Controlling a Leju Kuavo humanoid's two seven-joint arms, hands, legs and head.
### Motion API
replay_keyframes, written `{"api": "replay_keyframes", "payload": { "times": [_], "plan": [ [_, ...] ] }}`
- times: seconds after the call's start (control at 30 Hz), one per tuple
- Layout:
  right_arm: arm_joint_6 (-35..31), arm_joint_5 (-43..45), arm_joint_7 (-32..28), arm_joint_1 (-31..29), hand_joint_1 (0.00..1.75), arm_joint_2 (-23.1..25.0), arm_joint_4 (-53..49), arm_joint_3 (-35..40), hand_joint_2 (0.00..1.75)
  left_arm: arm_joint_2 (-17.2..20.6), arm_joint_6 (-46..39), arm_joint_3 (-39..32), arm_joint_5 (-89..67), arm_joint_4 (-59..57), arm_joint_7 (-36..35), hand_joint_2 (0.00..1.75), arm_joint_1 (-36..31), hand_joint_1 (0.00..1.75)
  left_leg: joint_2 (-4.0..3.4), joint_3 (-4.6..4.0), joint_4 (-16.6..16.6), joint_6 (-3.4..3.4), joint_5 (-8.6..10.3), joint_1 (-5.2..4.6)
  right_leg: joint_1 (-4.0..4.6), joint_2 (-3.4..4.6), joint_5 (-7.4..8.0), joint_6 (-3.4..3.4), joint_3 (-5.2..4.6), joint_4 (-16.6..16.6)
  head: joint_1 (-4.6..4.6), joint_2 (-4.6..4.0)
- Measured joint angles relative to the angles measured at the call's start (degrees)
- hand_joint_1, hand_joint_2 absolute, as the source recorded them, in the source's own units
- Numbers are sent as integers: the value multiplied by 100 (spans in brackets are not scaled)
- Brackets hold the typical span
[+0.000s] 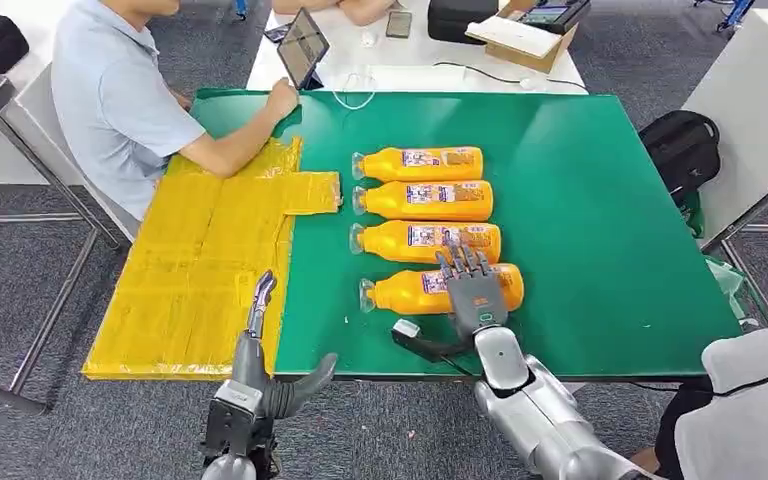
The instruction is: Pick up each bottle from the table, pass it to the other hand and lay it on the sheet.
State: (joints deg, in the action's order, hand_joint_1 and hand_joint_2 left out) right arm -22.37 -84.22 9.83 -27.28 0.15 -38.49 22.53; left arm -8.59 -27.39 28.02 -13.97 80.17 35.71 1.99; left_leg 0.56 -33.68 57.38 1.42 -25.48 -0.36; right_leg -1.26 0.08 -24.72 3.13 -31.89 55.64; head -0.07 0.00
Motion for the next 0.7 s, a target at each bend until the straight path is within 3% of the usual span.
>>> {"api": "replay_keyframes", "payload": {
  "times": [0.03,0.4,0.7],
  "plan": [
    [140,28,54,-30,168,-13,-2,4,175,0,20,-2,-37,24,-22,175,1,0,1,5,0,0,0,0,0,0,0,0,3,-1,0,0],
    [495,442,74,-89,175,-334,57,-22,175,7,96,-44,-157,131,-83,175,61,0,7,16,1,6,4,-10,-9,-1,4,6,13,-2,4,0],
    [-199,1021,-574,-154,175,-479,756,-367,175,15,219,-48,26,94,-35,175,-2,0,8,33,1,8,2,-9,-9,-2,3,6,30,-9,2,0]
  ]
}}
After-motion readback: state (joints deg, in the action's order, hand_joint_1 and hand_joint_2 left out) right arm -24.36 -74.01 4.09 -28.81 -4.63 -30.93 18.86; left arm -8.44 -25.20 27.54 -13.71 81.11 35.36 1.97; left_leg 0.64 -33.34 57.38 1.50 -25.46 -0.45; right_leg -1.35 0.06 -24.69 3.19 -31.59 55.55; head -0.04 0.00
